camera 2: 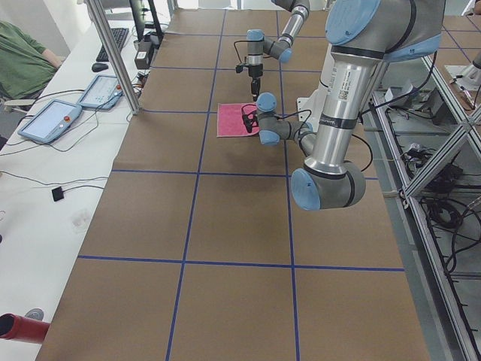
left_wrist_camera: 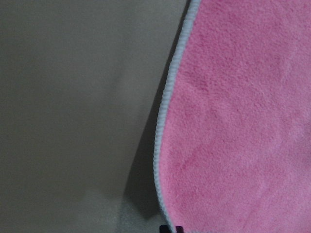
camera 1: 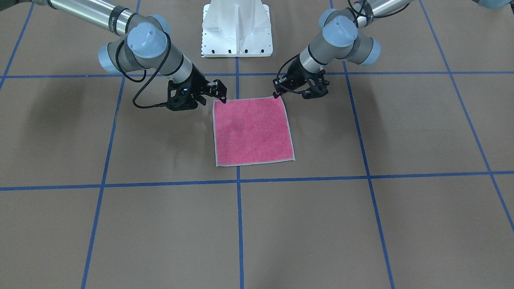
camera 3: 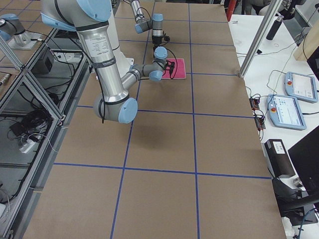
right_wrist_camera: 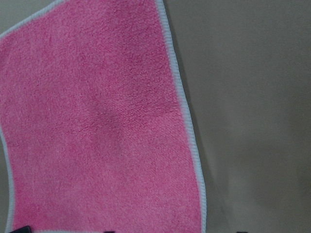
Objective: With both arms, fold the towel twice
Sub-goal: 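Close both grippers on the towel's near corners and begin lifting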
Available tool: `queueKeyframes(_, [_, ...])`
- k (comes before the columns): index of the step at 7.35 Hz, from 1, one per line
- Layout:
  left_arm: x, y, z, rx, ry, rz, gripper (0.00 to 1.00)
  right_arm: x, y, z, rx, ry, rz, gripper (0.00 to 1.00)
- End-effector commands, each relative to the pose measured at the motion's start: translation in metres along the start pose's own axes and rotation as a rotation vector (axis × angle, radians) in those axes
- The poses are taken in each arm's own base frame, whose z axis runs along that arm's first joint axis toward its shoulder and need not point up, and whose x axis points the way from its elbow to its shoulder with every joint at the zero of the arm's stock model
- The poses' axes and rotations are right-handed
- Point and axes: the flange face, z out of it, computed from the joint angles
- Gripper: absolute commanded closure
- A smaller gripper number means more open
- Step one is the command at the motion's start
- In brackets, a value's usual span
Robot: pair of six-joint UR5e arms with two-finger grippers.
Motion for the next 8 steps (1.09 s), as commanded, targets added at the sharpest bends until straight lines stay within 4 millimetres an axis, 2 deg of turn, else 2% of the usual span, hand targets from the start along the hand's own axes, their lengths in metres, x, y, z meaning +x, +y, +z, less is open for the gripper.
queueKeyframes(1, [-0.0006, 0.0000, 0.0002, 0.000, -0.001, 0.000, 1.00, -0.0017, 0.0012, 0.0044, -0.003, 0.003, -0.001, 0.34])
queueKeyframes(8, [0.0029, 0.0004, -0.0010, 0.000, 0.006, 0.002, 1.00, -0.0020, 0.0069, 0.0109, -0.014, 0.009, -0.005, 0.38])
